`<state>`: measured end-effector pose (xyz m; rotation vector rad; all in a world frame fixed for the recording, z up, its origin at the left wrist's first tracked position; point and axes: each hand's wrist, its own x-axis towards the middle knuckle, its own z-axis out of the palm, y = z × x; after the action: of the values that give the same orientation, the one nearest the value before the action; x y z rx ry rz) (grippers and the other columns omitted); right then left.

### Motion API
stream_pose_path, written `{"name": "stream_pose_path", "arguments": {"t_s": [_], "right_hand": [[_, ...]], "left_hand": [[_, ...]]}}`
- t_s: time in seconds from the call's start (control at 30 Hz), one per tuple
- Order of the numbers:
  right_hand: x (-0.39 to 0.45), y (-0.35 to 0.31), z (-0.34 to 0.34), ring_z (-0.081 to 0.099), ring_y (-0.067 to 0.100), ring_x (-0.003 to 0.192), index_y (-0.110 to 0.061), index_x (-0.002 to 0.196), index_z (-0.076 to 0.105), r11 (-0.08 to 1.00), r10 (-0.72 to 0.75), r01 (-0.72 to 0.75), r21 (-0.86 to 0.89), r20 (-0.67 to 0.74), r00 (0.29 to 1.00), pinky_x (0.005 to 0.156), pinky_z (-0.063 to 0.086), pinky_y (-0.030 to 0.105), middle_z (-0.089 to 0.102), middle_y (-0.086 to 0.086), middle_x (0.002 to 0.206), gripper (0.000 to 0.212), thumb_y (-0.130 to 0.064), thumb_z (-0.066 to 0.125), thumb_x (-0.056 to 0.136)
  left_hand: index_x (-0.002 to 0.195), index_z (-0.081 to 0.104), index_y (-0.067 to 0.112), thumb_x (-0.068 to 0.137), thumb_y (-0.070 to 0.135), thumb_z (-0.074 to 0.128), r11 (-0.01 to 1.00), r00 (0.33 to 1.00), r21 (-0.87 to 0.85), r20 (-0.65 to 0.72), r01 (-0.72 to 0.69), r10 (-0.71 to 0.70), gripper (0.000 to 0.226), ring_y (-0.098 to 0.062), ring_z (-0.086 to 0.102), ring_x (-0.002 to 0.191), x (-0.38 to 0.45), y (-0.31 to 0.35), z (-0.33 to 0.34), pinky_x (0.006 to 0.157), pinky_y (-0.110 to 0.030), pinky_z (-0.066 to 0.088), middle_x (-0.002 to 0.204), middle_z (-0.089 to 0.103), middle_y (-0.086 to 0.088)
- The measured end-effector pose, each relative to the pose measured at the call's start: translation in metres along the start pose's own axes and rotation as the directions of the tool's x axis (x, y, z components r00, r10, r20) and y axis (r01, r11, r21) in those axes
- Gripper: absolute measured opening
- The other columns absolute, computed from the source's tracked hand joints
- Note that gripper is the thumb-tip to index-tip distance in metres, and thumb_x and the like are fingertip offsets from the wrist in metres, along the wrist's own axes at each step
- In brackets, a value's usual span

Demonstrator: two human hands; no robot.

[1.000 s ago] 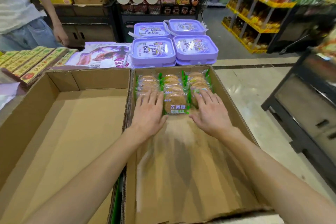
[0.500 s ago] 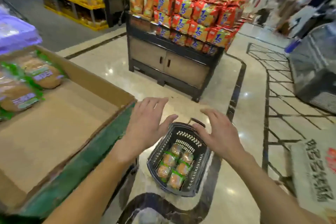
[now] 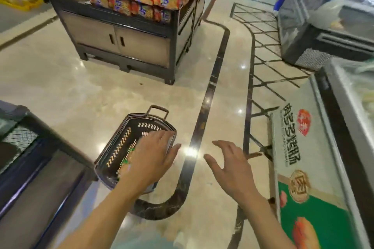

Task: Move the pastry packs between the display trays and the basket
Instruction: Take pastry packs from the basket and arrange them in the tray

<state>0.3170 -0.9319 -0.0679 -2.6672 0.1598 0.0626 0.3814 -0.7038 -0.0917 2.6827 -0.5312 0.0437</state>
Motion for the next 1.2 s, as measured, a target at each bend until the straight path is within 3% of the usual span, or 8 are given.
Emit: {"name": "stream_pose_path", "arguments": {"t_s": [0.23, 0.33, 0.47, 0.63, 0.73, 0.83, 1.03, 1.2], "right_hand": [[0.1, 0.01, 0.015, 0.043, 0.012, 0.128, -0.033, 0.139, 0.049, 0.985, -0.171, 0.168, 0.029, 0.113, 0.979, 0.097, 0.042, 0.03, 0.049, -0.011, 0.14, 0.053, -0.064, 0.044, 0.096], [0.163, 0.001, 0.021, 0.041, 0.007, 0.127, -0.035, 0.14, 0.048, 0.963, -0.266, 0.271, 0.002, 0.203, 0.942, 0.094, 0.039, 0.025, 0.049, -0.013, 0.139, 0.052, -0.064, 0.042, 0.097], [0.239, -0.009, 0.014, 0.046, 0.009, 0.124, -0.034, 0.139, 0.05, 0.918, -0.363, 0.394, -0.043, 0.307, 0.879, 0.095, 0.045, 0.028, 0.05, -0.014, 0.137, 0.051, -0.063, 0.041, 0.098], [0.319, -0.014, 0.01, 0.047, 0.011, 0.123, -0.034, 0.138, 0.051, 0.874, -0.407, 0.477, -0.097, 0.391, 0.825, 0.092, 0.046, 0.029, 0.052, -0.014, 0.135, 0.053, -0.064, 0.04, 0.096], [0.36, -0.032, 0.026, 0.047, 0.01, 0.123, -0.036, 0.138, 0.049, 0.838, -0.453, 0.541, -0.075, 0.459, 0.765, 0.092, 0.046, 0.028, 0.05, -0.015, 0.135, 0.049, -0.062, 0.044, 0.097], [0.399, -0.059, 0.06, 0.045, 0.012, 0.124, -0.034, 0.14, 0.049, 0.776, -0.508, 0.631, -0.025, 0.568, 0.647, 0.092, 0.041, 0.027, 0.049, -0.012, 0.138, 0.048, -0.058, 0.048, 0.099], [0.471, -0.114, 0.156, 0.042, 0.02, 0.132, -0.026, 0.146, 0.046, 0.572, -0.542, 0.812, 0.113, 0.796, 0.27, 0.102, 0.042, 0.035, 0.049, -0.003, 0.143, 0.054, -0.054, 0.048, 0.1], [0.523, -0.146, 0.268, 0.04, 0.026, 0.134, -0.022, 0.148, 0.042, 0.479, -0.482, 0.845, 0.238, 0.876, 0.026, 0.105, 0.038, 0.038, 0.048, 0.004, 0.144, 0.054, -0.048, 0.051, 0.101]], "left_hand": [[0.122, 0.062, 0.021, 0.098, 0.068, 0.027, 0.955, 0.954, -0.04, -0.043, 0.294, -0.295, 0.063, -0.024, 0.063, 0.101, 0.04, -0.024, 0.034, 0.085, -0.044, 0.053, 0.11, 0.068, 0.0], [0.123, 0.063, 0.019, 0.098, 0.062, 0.034, 0.921, 0.919, -0.069, -0.07, 0.384, -0.388, 0.058, -0.024, 0.064, 0.1, 0.071, -0.041, 0.049, 0.083, -0.042, 0.054, 0.109, 0.068, 0.0], [0.127, 0.063, 0.02, 0.097, 0.062, 0.033, 0.834, 0.831, -0.128, -0.086, 0.537, -0.549, 0.059, -0.019, 0.063, 0.104, 0.117, -0.067, 0.065, 0.085, -0.037, 0.051, 0.115, 0.068, 0.003], [0.133, 0.058, 0.016, 0.1, 0.061, 0.037, 0.728, 0.727, -0.177, -0.083, 0.662, -0.682, 0.059, -0.027, 0.06, 0.111, 0.161, -0.1, 0.068, 0.091, -0.043, 0.049, 0.121, 0.066, -0.004], [0.135, 0.057, 0.015, 0.101, 0.058, 0.042, 0.633, 0.626, -0.225, -0.112, 0.74, -0.772, 0.057, -0.028, 0.057, 0.117, 0.172, -0.121, 0.062, 0.096, -0.044, 0.045, 0.127, 0.064, -0.006], [0.135, 0.057, 0.015, 0.096, 0.064, 0.029, 0.508, 0.501, -0.251, -0.099, 0.824, -0.86, 0.068, -0.031, 0.058, 0.117, 0.166, -0.146, 0.069, 0.097, -0.046, 0.047, 0.127, 0.064, -0.008], [0.127, 0.059, 0.015, 0.098, 0.056, 0.033, 0.177, 0.181, -0.227, -0.003, 0.958, -0.983, 0.057, -0.037, 0.061, 0.103, 0.143, -0.177, 0.121, 0.085, -0.049, 0.053, 0.114, 0.068, -0.012], [0.129, 0.059, 0.011, 0.101, 0.042, 0.048, -0.167, -0.178, -0.295, -0.011, 0.941, -0.984, 0.042, -0.039, 0.06, 0.108, 0.145, -0.201, 0.158, 0.09, -0.048, 0.05, 0.118, 0.066, -0.016]]}}
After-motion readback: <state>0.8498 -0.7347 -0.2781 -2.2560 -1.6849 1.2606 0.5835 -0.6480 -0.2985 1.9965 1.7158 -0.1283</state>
